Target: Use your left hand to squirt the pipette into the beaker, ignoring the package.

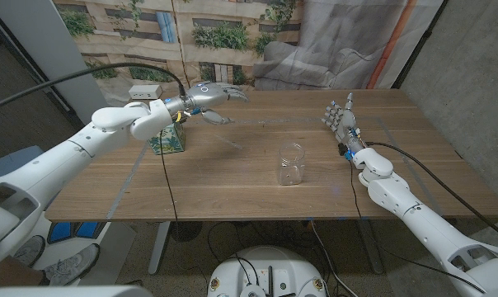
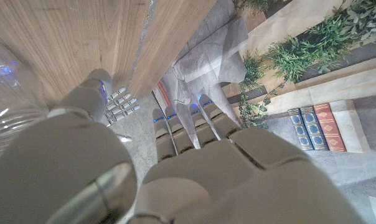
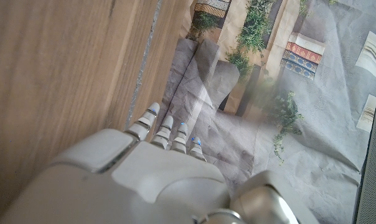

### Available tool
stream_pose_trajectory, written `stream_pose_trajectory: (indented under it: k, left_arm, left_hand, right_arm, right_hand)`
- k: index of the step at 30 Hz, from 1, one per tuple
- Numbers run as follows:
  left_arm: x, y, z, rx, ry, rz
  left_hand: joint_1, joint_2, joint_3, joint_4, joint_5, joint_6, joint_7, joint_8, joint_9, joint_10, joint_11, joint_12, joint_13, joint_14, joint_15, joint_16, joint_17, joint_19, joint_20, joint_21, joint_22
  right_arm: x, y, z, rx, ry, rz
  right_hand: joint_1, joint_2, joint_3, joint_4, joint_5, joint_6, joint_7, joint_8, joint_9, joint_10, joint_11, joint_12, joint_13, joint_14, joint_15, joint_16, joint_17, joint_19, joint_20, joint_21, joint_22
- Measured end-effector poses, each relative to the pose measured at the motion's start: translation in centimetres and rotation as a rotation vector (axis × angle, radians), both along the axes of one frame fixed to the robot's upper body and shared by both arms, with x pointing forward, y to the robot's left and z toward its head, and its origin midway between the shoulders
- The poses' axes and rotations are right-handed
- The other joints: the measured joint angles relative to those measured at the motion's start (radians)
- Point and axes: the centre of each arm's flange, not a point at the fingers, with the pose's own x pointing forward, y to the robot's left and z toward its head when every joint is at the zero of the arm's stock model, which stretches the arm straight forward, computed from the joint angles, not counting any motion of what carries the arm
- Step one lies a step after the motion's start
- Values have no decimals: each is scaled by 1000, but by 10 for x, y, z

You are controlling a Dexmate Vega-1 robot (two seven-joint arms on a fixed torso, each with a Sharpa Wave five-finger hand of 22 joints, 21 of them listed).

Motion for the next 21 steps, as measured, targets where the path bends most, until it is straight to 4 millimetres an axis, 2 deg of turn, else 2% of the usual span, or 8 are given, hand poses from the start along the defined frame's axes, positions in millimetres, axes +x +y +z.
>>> stream_pose_trajectory:
  k: [4,7,14,21]
  left_arm:
    - [5,-2,-1,27,19,25]
    - [7,-2,-5,53,43,43]
    - [16,-14,-1,121,79,80]
    - [20,-24,-1,185,116,140]
  left_hand:
    - [6,-6,-15,4,0,3,-3,-1,0,2,-2,-9,4,-17,2,0,0,-24,13,0,0]
    - [10,-9,-25,6,0,3,-3,-5,0,-4,3,-16,4,-33,7,0,0,-44,32,-6,0]
    - [31,-7,-40,7,0,-19,8,-23,0,-8,0,-19,4,-57,4,0,0,-90,78,-9,0]
    - [41,-5,-50,5,0,-33,11,-23,0,-21,6,-23,4,-82,4,0,0,-120,109,-9,0]
  right_arm:
    - [0,0,0,0,0,0]
    - [0,0,0,0,0,0]
    - [0,0,0,0,0,0]
    - [0,0,0,0,0,0]
  right_hand:
    - [0,0,0,0,0,0,0,0,0,0,0,3,0,0,0,0,0,0,0,0,0]
    - [0,0,0,0,0,0,0,0,0,0,0,3,0,0,0,0,0,0,0,0,0]
    - [0,0,0,0,0,0,0,0,0,0,0,3,0,0,0,0,0,0,0,0,0]
    - [0,0,0,0,0,0,0,0,0,-4,-4,3,0,0,0,0,0,0,0,-4,0]
